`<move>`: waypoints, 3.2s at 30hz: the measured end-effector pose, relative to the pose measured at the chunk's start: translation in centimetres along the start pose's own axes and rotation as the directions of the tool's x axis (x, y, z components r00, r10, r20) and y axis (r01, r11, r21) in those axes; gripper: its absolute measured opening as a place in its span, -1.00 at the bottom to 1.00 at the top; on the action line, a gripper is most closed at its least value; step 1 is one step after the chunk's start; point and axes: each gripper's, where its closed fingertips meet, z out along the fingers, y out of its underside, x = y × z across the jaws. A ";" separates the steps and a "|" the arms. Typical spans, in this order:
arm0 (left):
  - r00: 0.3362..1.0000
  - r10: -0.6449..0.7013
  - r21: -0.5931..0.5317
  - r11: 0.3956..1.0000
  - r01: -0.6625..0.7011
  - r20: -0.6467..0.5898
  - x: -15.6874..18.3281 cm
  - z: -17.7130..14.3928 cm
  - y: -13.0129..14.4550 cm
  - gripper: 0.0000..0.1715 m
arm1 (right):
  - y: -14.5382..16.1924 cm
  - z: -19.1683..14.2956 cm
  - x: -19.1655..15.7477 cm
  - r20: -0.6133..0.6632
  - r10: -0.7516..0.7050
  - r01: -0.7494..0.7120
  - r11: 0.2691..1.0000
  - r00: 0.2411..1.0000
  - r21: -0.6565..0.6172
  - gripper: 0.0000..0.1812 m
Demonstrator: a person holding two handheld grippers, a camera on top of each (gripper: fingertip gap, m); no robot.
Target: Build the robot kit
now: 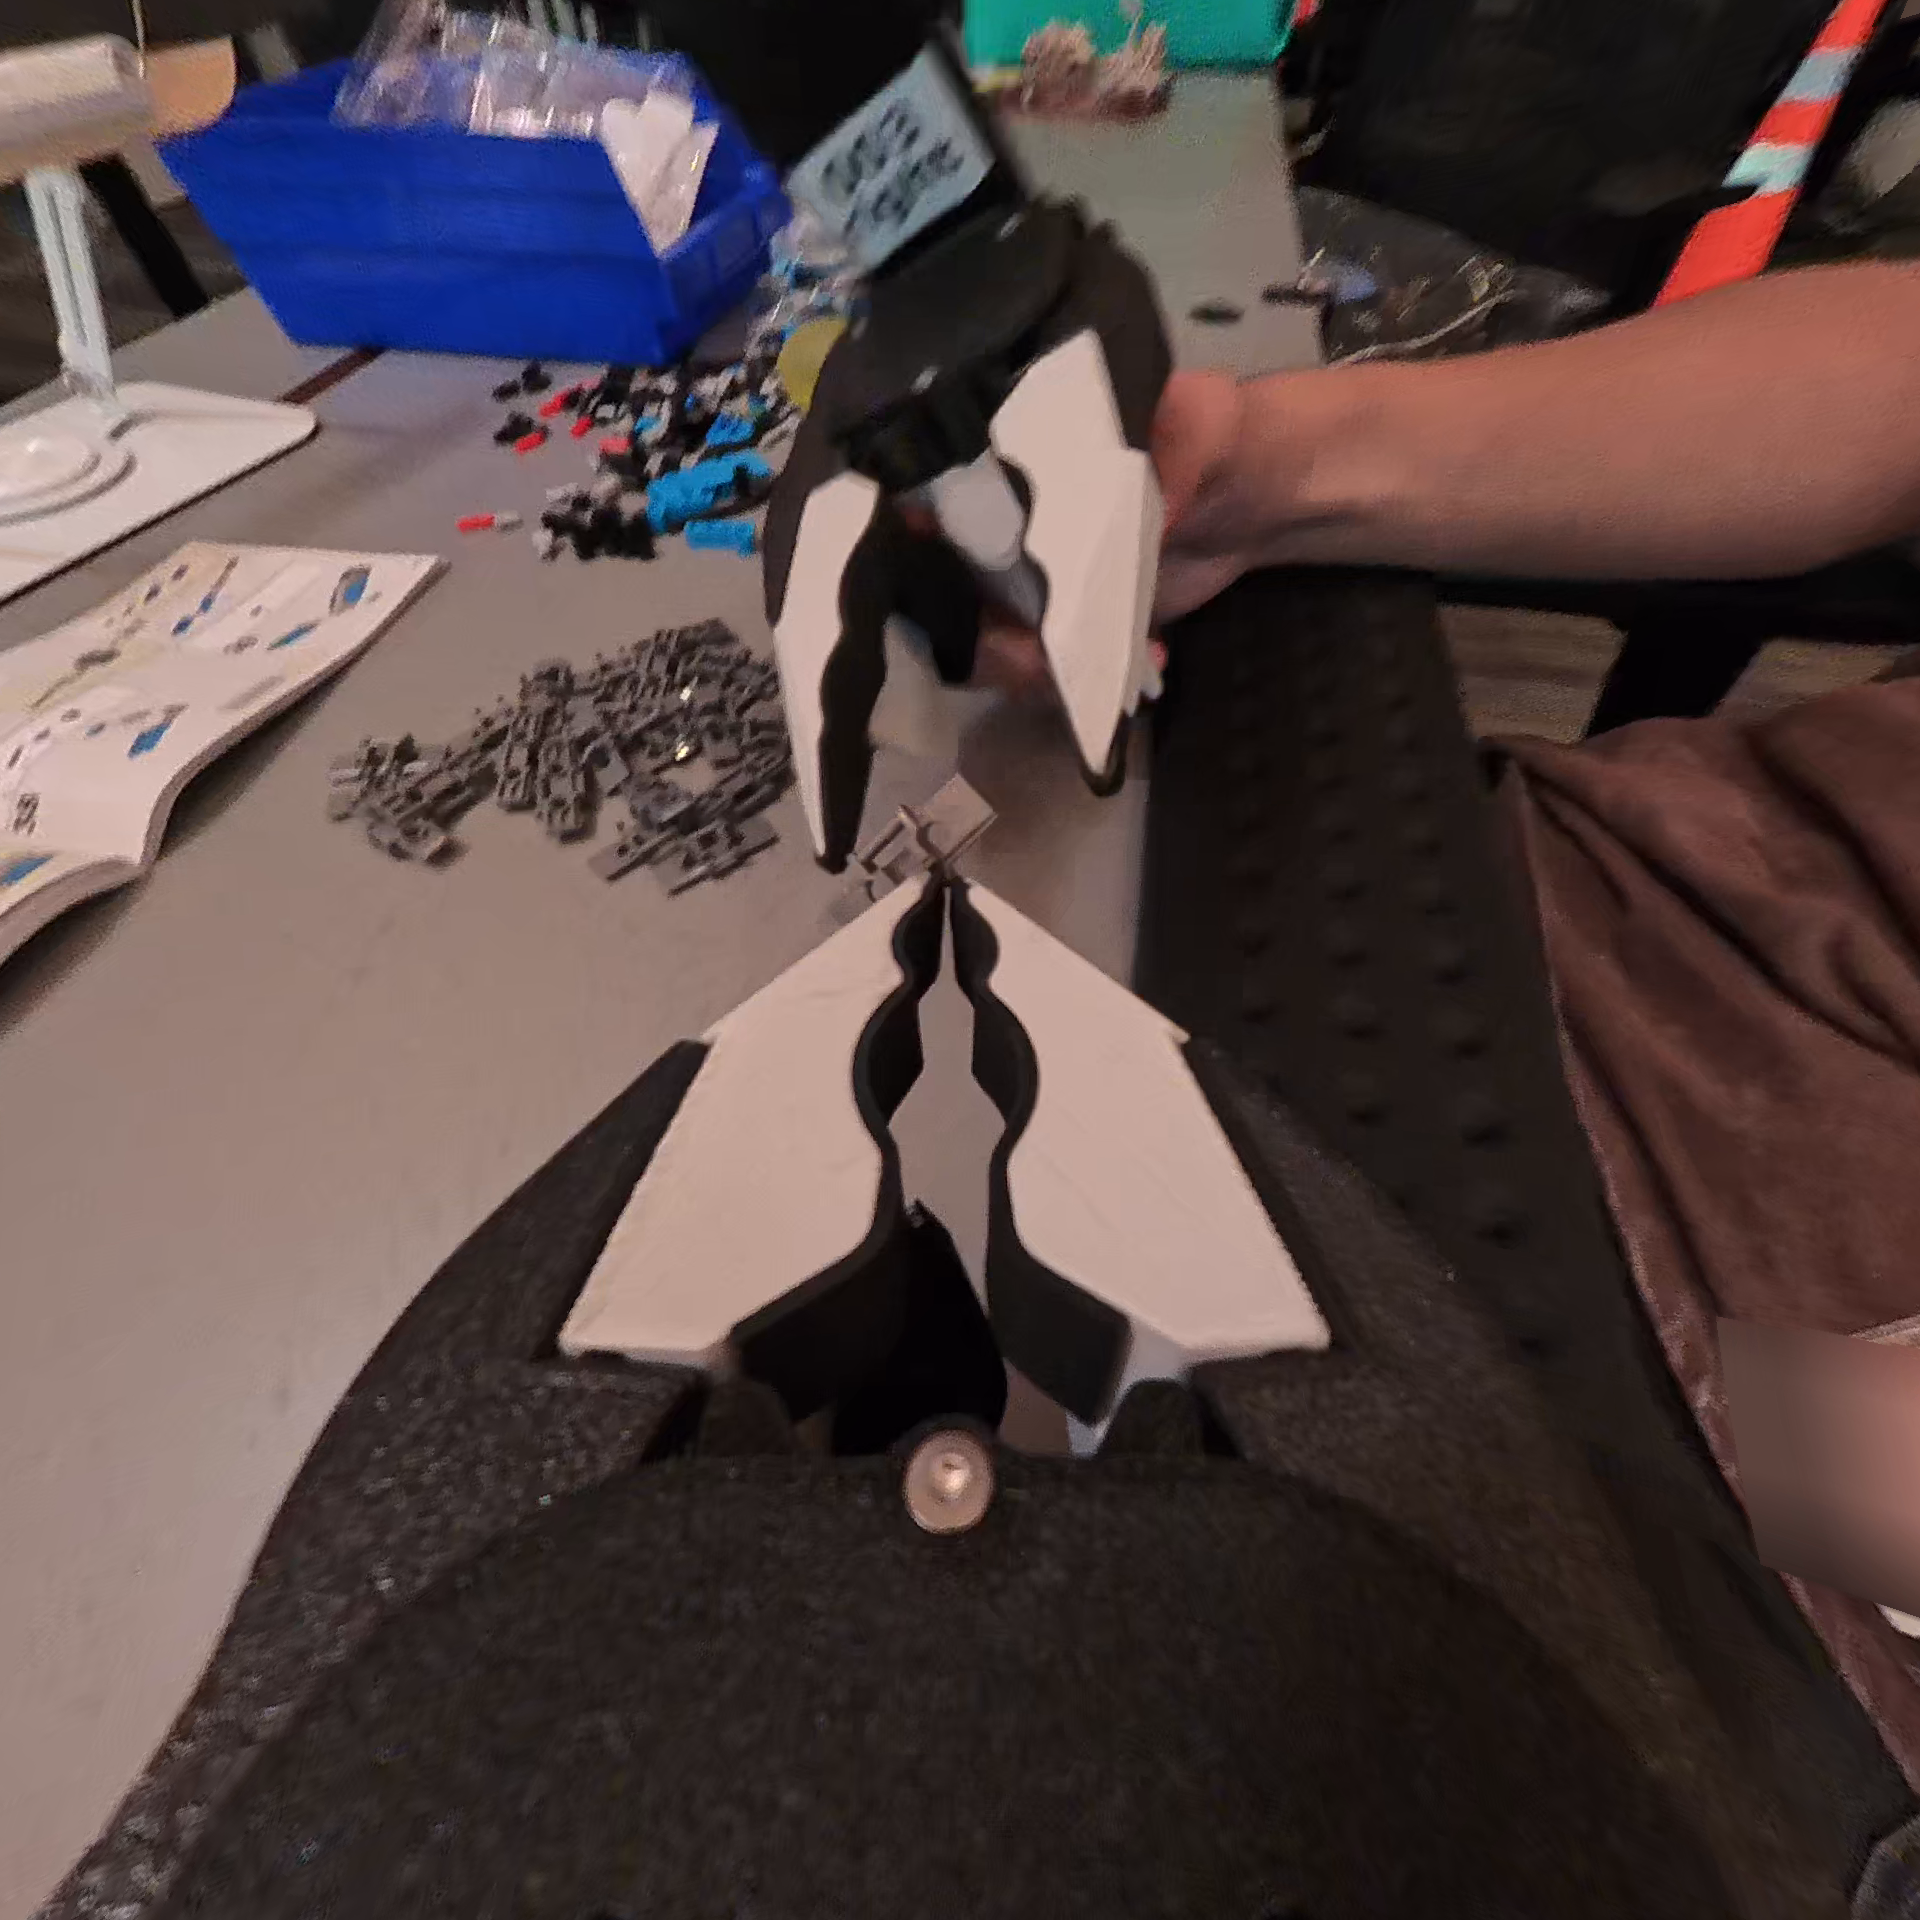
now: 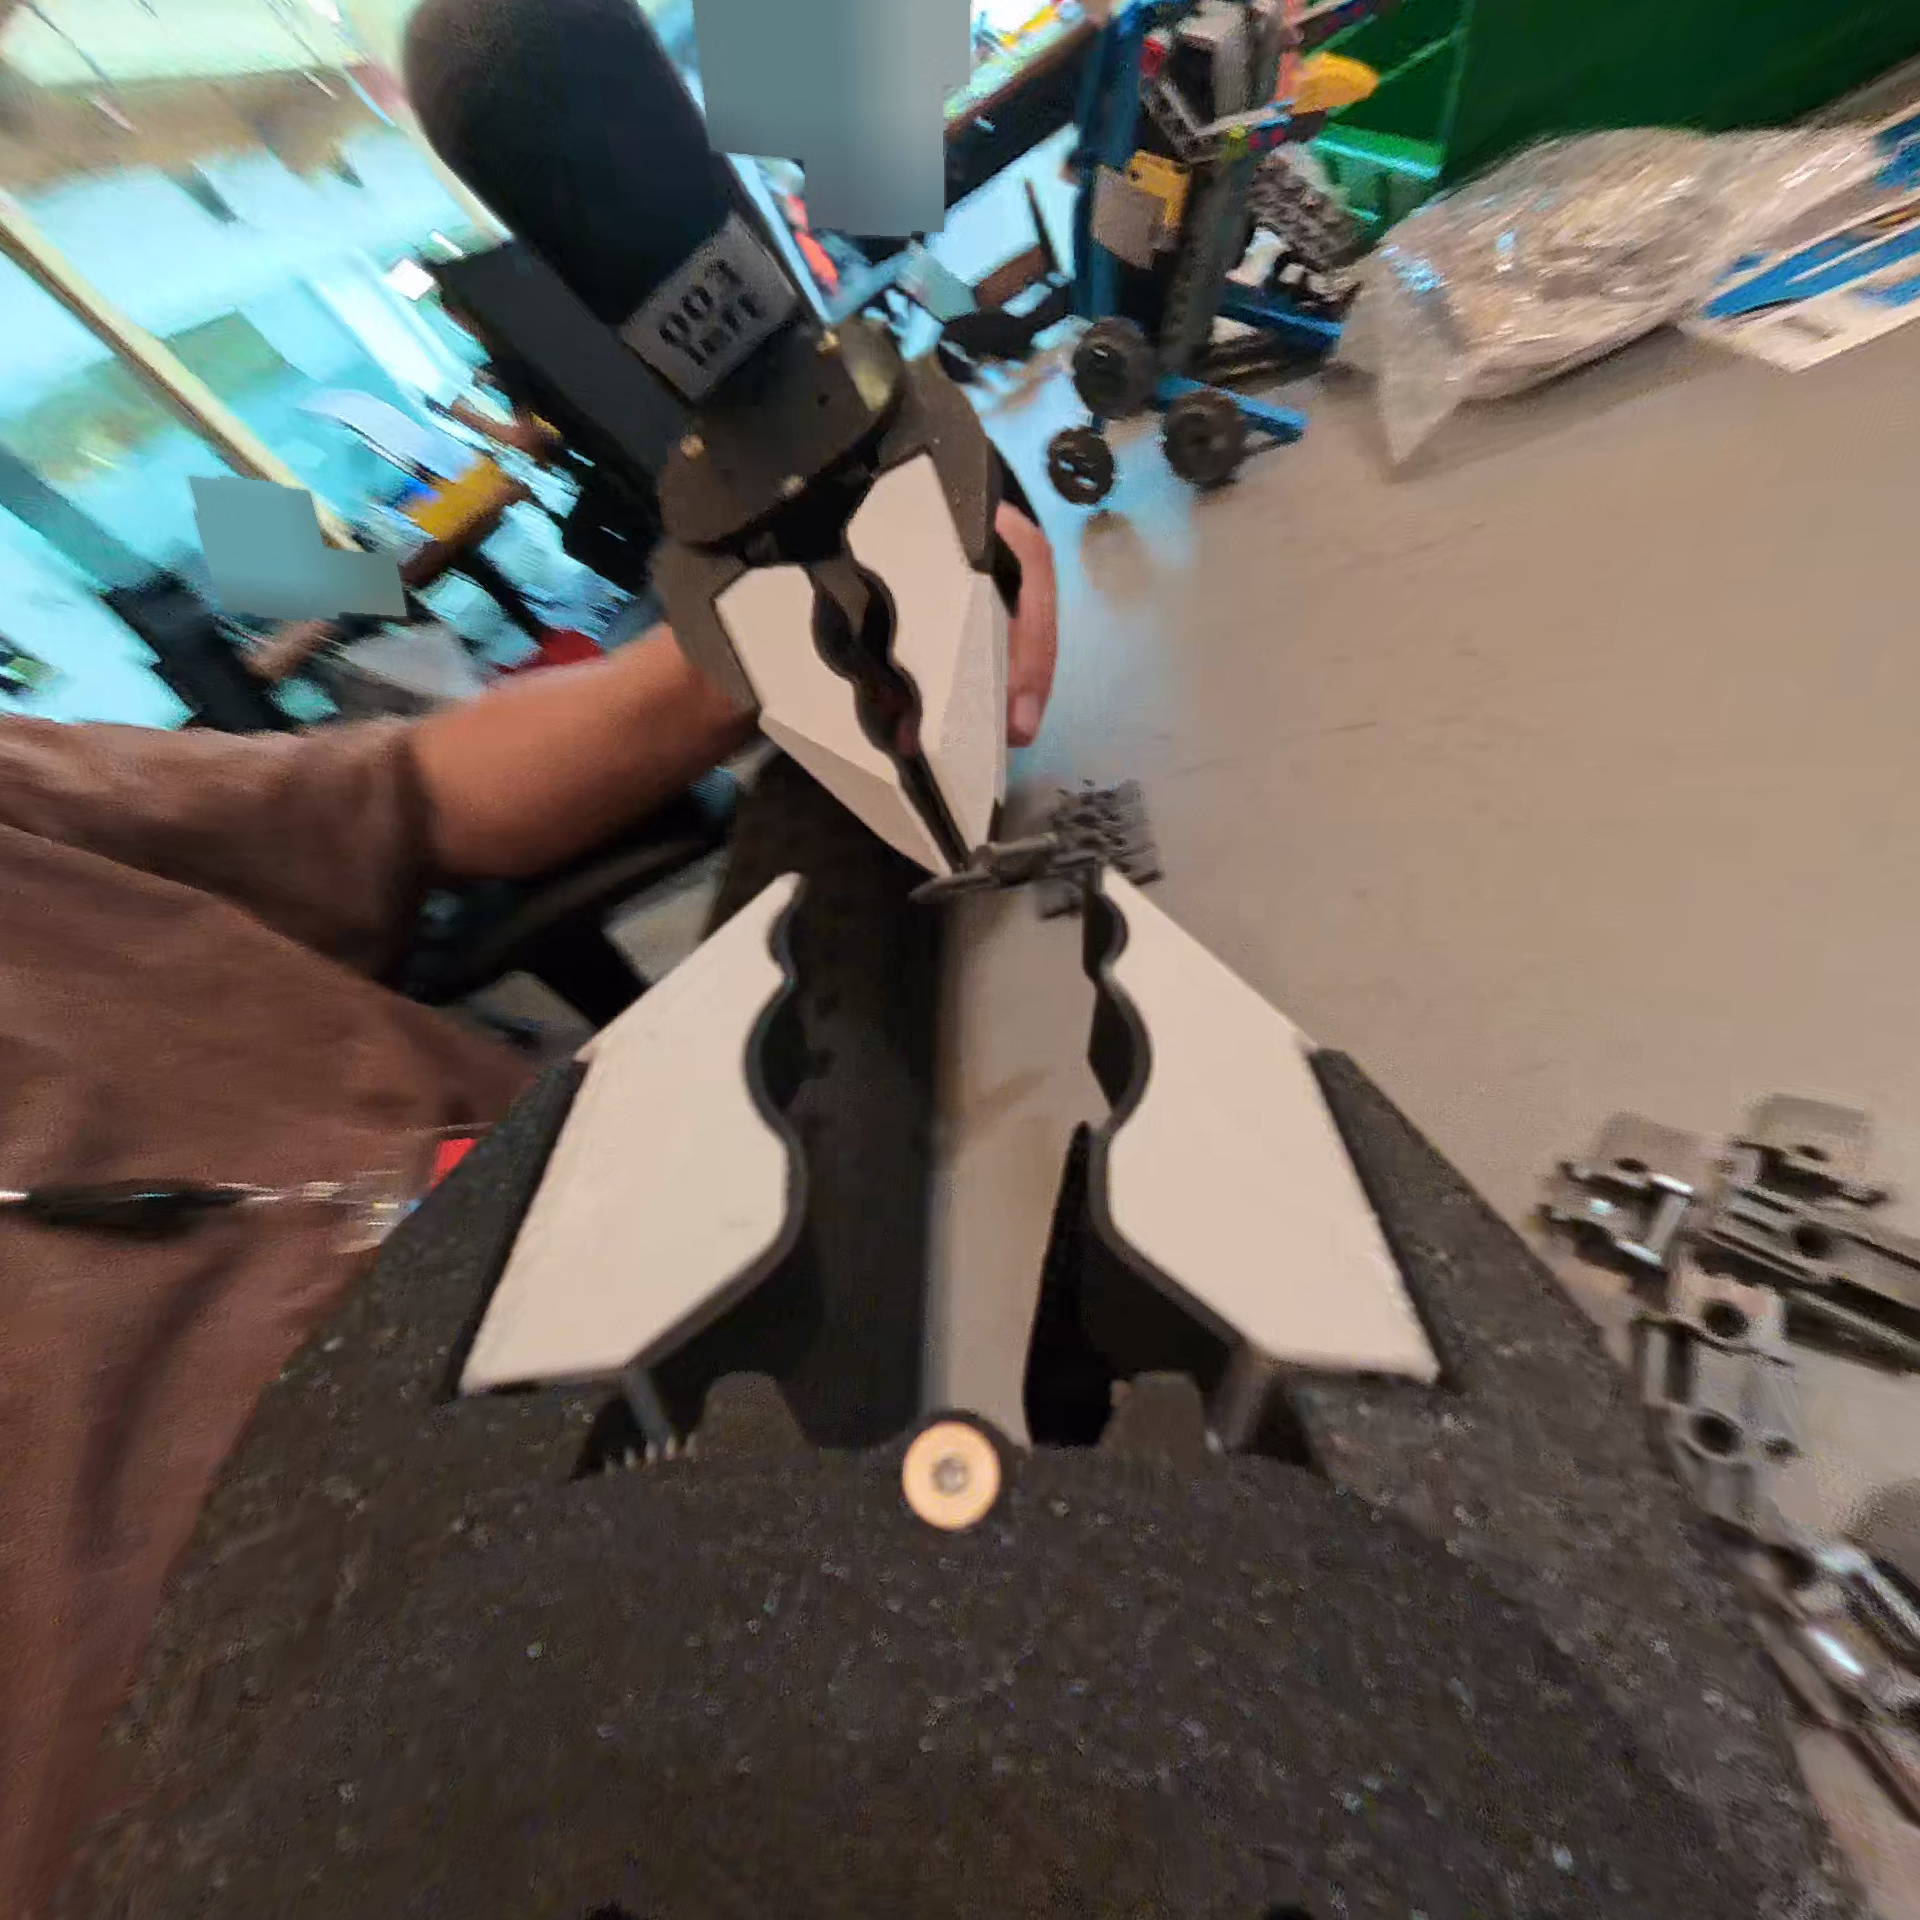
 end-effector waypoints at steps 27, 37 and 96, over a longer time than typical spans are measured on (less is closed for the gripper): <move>0.992 -0.097 -0.176 0.981 0.083 -0.075 0.5 -1.5 2.4 -0.72 | 1.1 0.3 0.4 -0.035 -0.081 0.078 0.994 0.996 -0.077 -0.67; 0.995 -0.095 -0.355 0.931 0.087 -0.006 -1.8 -3.9 7.6 -0.73 | 2.1 0.8 1.5 -0.151 -0.224 0.199 0.966 0.963 -0.166 -0.66; 0.982 -0.133 -0.017 0.991 0.132 -0.137 0.6 -1.9 -0.8 -0.84 | -1.1 0.7 -1.5 -0.213 -0.582 0.590 0.807 0.785 -0.031 -0.67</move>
